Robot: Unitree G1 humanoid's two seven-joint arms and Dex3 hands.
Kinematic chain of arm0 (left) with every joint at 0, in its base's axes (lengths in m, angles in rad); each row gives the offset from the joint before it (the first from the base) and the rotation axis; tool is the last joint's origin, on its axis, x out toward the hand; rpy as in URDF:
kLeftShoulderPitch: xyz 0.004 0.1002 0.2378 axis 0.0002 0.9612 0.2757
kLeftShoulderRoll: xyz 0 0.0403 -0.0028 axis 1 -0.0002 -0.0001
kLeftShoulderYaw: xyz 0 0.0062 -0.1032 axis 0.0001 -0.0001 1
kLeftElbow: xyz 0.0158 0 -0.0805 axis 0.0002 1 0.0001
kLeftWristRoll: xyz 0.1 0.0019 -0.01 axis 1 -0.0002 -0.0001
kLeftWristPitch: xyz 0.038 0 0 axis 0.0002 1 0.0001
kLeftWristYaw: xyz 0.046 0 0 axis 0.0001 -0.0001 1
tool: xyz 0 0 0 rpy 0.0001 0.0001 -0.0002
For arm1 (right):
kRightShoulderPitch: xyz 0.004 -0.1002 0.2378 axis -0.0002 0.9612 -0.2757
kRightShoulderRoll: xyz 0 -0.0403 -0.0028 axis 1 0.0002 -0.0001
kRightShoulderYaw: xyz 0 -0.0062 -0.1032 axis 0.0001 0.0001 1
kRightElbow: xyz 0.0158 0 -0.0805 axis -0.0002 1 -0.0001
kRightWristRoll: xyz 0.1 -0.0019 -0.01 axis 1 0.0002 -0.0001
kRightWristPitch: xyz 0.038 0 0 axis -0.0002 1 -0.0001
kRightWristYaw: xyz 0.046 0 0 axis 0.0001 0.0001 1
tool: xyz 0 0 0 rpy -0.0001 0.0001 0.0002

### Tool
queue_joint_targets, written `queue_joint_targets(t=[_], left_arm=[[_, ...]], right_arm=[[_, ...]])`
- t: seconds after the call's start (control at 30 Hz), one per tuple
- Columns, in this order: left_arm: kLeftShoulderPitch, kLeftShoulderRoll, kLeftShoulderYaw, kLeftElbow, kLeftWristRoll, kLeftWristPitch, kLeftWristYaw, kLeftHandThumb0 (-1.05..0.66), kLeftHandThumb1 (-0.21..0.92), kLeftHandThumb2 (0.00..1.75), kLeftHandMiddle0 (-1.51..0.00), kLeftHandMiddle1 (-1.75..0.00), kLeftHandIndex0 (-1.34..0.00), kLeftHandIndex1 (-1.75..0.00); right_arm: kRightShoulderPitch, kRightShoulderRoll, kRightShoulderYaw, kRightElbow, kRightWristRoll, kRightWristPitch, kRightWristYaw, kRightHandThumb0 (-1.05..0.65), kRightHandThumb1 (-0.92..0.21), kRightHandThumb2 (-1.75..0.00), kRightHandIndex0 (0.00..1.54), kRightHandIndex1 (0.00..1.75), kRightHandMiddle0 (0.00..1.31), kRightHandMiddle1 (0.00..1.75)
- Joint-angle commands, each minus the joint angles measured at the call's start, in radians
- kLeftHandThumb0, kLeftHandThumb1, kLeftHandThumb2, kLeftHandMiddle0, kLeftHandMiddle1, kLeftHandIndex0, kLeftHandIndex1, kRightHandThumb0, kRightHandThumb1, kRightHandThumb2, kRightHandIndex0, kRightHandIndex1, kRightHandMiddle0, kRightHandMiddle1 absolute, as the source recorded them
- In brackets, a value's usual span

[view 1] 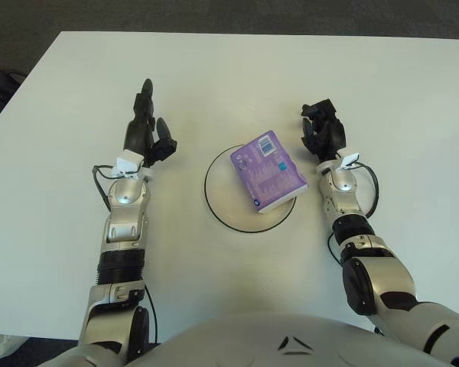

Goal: Put the tissue paper into the plate.

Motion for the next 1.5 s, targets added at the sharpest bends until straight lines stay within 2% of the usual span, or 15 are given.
queue_joint_targets(t=[0.0,0.27,0.6,1.03,1.47], left_arm=[[0.084,0.014,-0.021,0.052,0.051,-0.036,0.035,-0.99,0.92,1.11,0.00,0.00,0.00,-0.03],[0.076,0.038,-0.012,0.122,0.043,-0.024,0.019,-0.96,0.92,1.12,0.00,0.00,0.00,0.00],[0.089,0.073,-0.034,0.194,0.093,-0.036,0.029,-0.95,0.92,1.14,0.00,0.00,-0.01,0.00],[0.080,0.094,-0.058,0.344,0.096,-0.125,0.023,-0.95,0.92,1.15,0.00,0.00,0.00,-0.01],[0.080,0.089,-0.070,0.376,0.094,-0.147,0.043,-0.97,0.92,1.18,-0.01,0.00,0.00,-0.01]], right_arm=[[0.246,0.028,0.004,0.124,-0.004,0.096,0.005,-0.35,-0.92,-0.52,0.32,0.64,0.19,1.75],[0.254,0.033,0.008,0.107,-0.005,0.104,0.002,-0.35,-0.92,-0.52,0.31,0.64,0.19,1.75],[0.266,0.042,0.012,0.084,-0.006,0.106,-0.004,-0.35,-0.92,-0.52,0.32,0.64,0.19,1.75],[0.281,0.049,0.017,0.059,-0.014,0.105,-0.016,-0.35,-0.92,-0.52,0.31,0.64,0.19,1.75],[0.288,0.050,0.025,0.041,-0.022,0.105,-0.028,-0.35,-0.92,-0.52,0.31,0.64,0.19,1.75]])
